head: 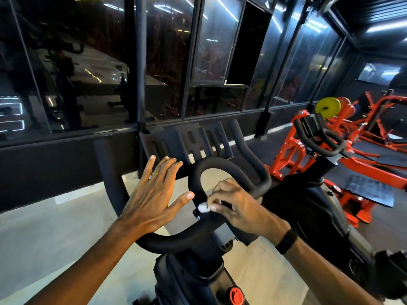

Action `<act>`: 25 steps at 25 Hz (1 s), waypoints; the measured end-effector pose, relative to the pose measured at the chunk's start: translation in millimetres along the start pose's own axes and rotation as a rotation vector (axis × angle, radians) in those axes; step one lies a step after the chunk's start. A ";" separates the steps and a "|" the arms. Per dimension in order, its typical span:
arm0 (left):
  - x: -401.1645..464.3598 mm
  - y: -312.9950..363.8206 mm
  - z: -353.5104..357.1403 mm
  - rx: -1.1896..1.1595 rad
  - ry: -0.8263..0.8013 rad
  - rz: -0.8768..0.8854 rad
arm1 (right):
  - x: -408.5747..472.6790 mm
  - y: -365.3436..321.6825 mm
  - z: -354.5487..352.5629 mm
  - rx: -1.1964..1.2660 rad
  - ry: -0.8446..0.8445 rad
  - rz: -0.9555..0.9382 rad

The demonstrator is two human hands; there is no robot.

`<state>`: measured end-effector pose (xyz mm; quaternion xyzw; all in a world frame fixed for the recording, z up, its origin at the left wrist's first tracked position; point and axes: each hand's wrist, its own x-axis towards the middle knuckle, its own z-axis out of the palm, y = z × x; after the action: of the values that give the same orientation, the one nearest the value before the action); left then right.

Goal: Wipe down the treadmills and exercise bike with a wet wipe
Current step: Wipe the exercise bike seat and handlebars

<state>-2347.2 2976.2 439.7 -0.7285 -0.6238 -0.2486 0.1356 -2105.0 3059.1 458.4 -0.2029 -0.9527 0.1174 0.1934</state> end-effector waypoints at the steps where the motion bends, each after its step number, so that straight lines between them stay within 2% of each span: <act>1: -0.6 0.4 -0.7 -0.024 0.009 0.016 | -8.8 -2.3 0.4 0.019 0.030 0.015; 4: 0.5 0.2 -2.1 -0.143 0.056 0.062 | -32.6 -5.1 0.4 0.133 0.251 0.101; 8: 29.0 18.0 7.1 -0.314 0.112 0.037 | -49.7 14.2 -5.1 0.267 0.597 0.419; 12: 72.2 38.3 33.7 -0.203 0.040 0.095 | -45.9 57.0 -16.3 0.660 0.851 0.671; 14: 97.8 45.0 45.3 -0.087 -0.038 0.125 | -44.9 83.1 -22.4 0.803 0.884 0.761; 16: 126.4 47.7 56.4 0.069 -0.132 0.127 | -43.4 108.1 -32.1 0.940 0.886 0.782; 18: 154.1 47.1 64.3 0.213 -0.191 0.098 | -40.3 131.3 -43.8 0.975 0.866 0.776; 22: 190.4 49.2 79.8 0.413 -0.283 0.092 | -9.8 169.9 -67.0 0.724 0.775 0.739; 25: 199.3 49.5 87.0 0.443 -0.322 0.102 | 47.3 201.0 -84.4 0.405 0.730 0.676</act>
<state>-2262.6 3179.0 478.1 -0.7415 -0.6392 0.0200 0.2031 -2041.1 3270.7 488.6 -0.4847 -0.6633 0.2765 0.4987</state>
